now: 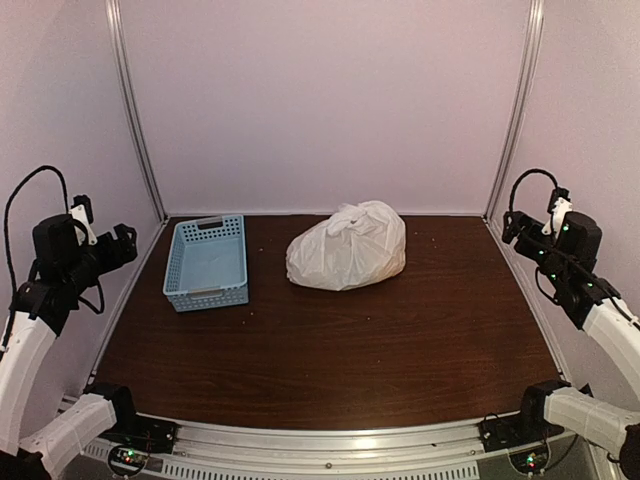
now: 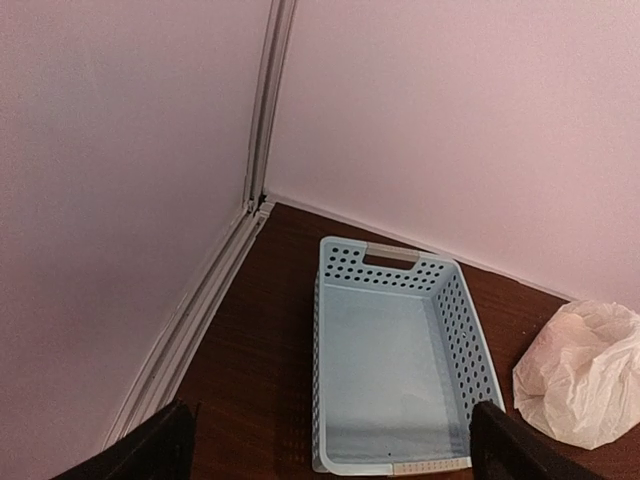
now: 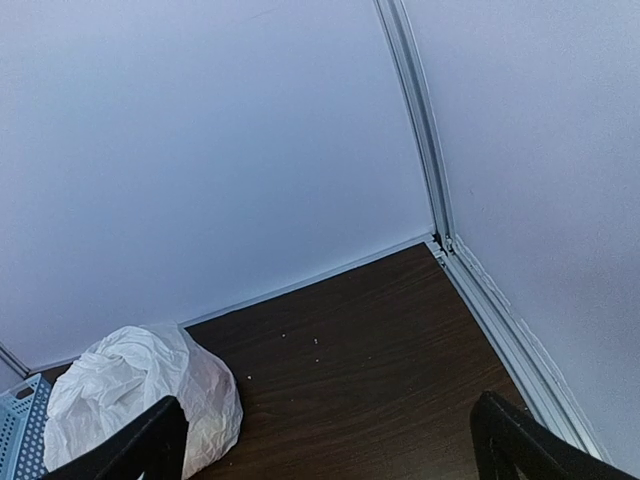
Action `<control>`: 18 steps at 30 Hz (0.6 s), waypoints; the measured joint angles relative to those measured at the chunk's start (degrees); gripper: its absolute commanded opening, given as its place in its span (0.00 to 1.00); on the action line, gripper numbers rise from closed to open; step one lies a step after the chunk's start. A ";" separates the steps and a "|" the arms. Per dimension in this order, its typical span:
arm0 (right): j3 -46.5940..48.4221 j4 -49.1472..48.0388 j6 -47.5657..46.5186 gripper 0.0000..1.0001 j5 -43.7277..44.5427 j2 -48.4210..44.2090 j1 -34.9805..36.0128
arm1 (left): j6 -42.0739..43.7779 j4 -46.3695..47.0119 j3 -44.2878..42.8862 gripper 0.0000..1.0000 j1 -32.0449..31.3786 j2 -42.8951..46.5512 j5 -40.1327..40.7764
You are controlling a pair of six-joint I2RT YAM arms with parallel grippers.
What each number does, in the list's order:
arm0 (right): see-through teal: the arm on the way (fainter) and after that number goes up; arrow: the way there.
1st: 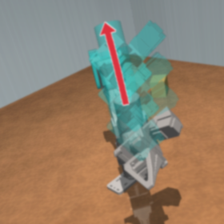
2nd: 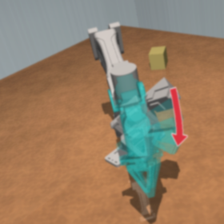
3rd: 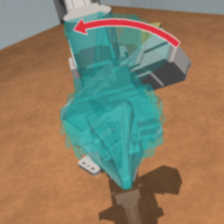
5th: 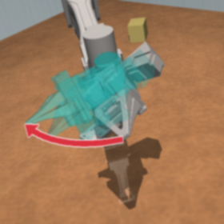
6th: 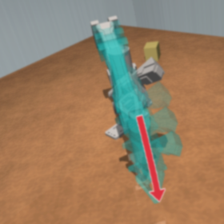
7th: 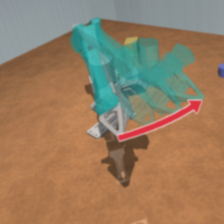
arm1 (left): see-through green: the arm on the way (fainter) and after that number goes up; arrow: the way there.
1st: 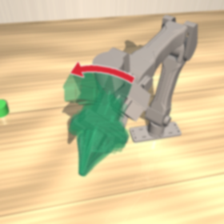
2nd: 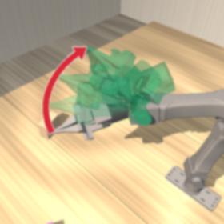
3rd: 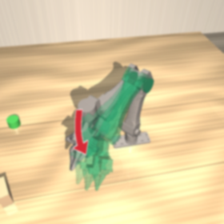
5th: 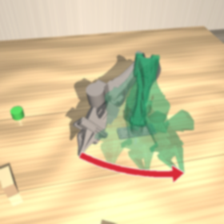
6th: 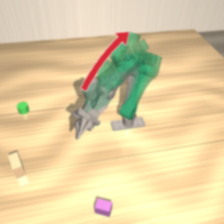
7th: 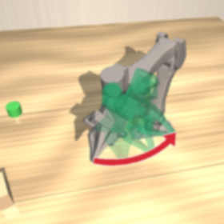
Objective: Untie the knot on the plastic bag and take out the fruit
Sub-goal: Pick up the takeout bag from the center of the board.
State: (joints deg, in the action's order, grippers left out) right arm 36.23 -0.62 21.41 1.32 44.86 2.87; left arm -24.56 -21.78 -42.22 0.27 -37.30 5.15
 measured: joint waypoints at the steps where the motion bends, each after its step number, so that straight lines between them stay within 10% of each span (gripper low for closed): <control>1: 0.00 0.28 0.02 0.99 -0.11 -0.09 0.00 | -0.02 -0.52 -0.26 0.97 0.00 -0.20 0.28; 18: 3.37 5.51 -2.40 0.95 -6.64 1.05 0.04 | 6.08 -5.22 -2.84 0.97 0.00 1.70 1.79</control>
State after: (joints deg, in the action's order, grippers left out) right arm 39.59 4.89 19.00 -5.32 45.91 2.92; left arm -18.48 -27.00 -45.06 0.27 -35.59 6.94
